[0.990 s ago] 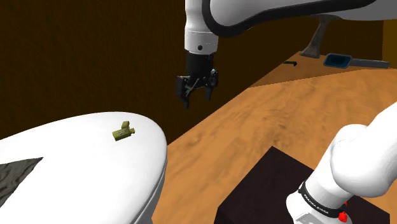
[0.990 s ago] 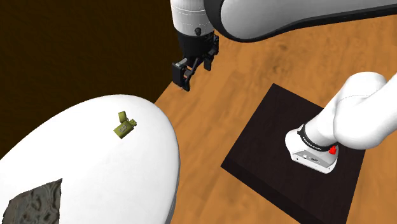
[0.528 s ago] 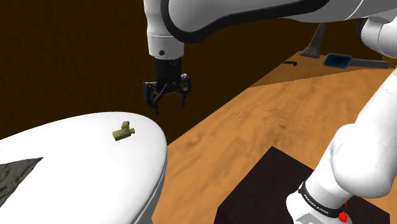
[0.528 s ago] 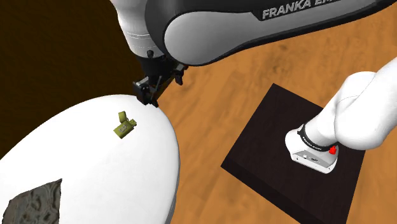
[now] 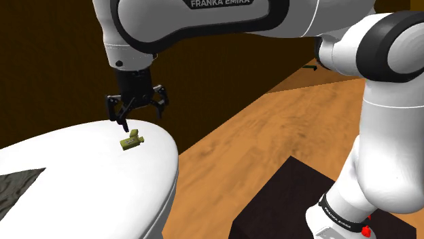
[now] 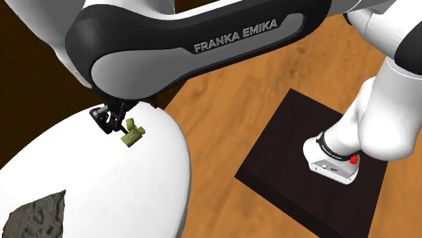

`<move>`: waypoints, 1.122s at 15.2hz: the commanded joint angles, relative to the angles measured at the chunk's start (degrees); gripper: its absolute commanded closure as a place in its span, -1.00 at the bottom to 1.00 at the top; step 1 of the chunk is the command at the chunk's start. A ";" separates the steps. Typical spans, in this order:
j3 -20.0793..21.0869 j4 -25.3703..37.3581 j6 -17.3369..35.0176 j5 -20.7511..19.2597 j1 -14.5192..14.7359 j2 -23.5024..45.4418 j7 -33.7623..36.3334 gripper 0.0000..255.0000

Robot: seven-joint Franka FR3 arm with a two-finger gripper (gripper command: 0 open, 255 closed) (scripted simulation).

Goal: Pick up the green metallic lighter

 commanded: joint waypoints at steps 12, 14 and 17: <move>-0.56 5.31 2.46 -3.63 3.86 8.54 3.19 -1.00; -0.58 5.44 2.44 -3.67 3.90 8.65 3.19 1.00; -0.59 5.44 2.47 -3.68 3.88 8.69 3.16 1.00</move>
